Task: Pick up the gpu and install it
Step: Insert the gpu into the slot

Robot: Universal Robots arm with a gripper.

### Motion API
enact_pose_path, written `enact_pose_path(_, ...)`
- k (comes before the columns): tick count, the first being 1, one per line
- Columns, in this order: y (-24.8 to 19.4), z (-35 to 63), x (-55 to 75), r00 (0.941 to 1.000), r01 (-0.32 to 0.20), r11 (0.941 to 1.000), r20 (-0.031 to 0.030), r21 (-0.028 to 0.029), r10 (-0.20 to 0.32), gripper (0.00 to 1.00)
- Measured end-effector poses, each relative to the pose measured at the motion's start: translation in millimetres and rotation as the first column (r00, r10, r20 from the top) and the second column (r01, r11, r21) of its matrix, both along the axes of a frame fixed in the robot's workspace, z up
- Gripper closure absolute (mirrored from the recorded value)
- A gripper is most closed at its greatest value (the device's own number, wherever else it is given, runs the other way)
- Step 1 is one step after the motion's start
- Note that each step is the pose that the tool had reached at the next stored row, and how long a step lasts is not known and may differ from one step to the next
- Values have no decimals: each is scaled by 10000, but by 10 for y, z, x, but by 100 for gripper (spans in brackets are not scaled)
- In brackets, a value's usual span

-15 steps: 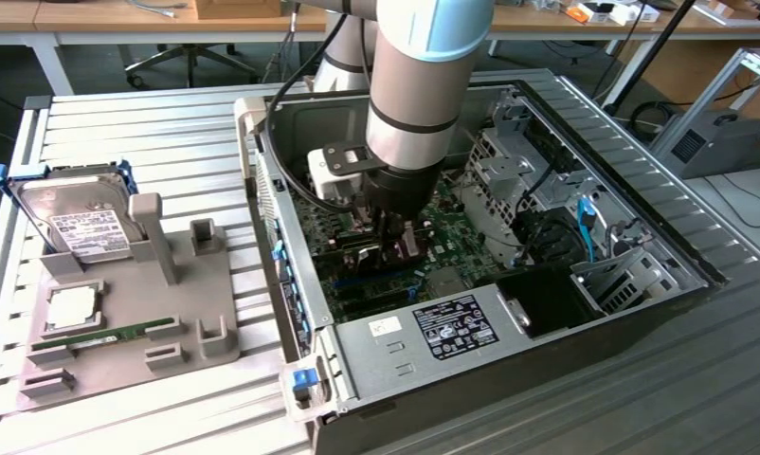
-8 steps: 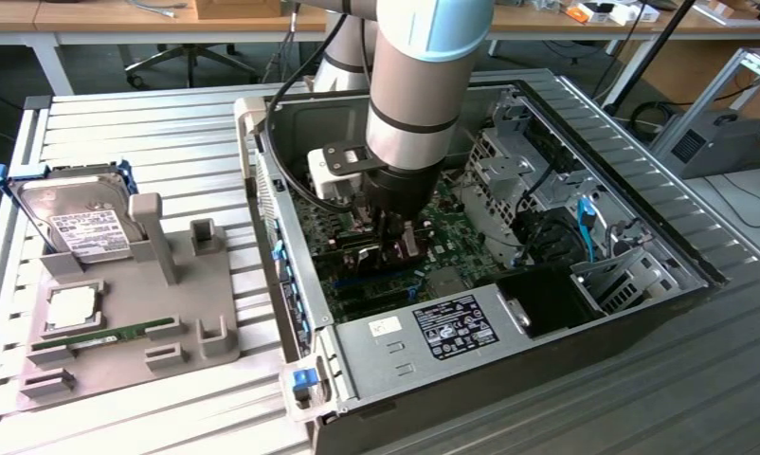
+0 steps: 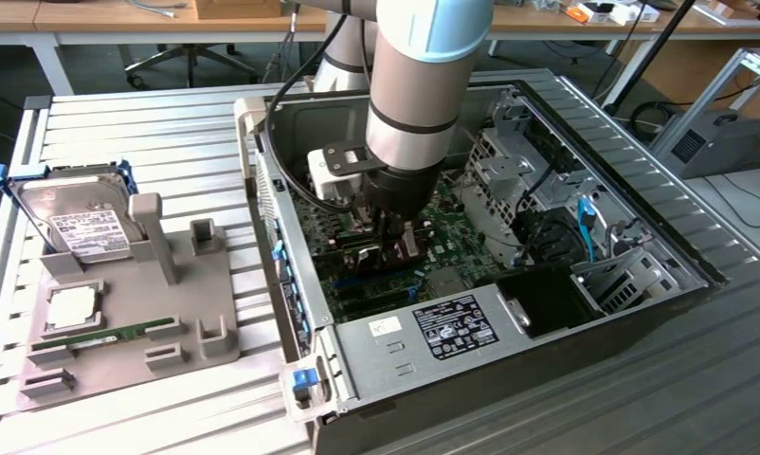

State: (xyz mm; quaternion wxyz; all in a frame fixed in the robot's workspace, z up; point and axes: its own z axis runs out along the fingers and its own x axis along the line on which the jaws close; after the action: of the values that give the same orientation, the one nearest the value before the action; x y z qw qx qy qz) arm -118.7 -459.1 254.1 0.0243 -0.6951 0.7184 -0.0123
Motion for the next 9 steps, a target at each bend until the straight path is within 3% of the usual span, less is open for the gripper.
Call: enact_pose_path(9,0,-8,0,10000,0,10000,0,1,0,73)
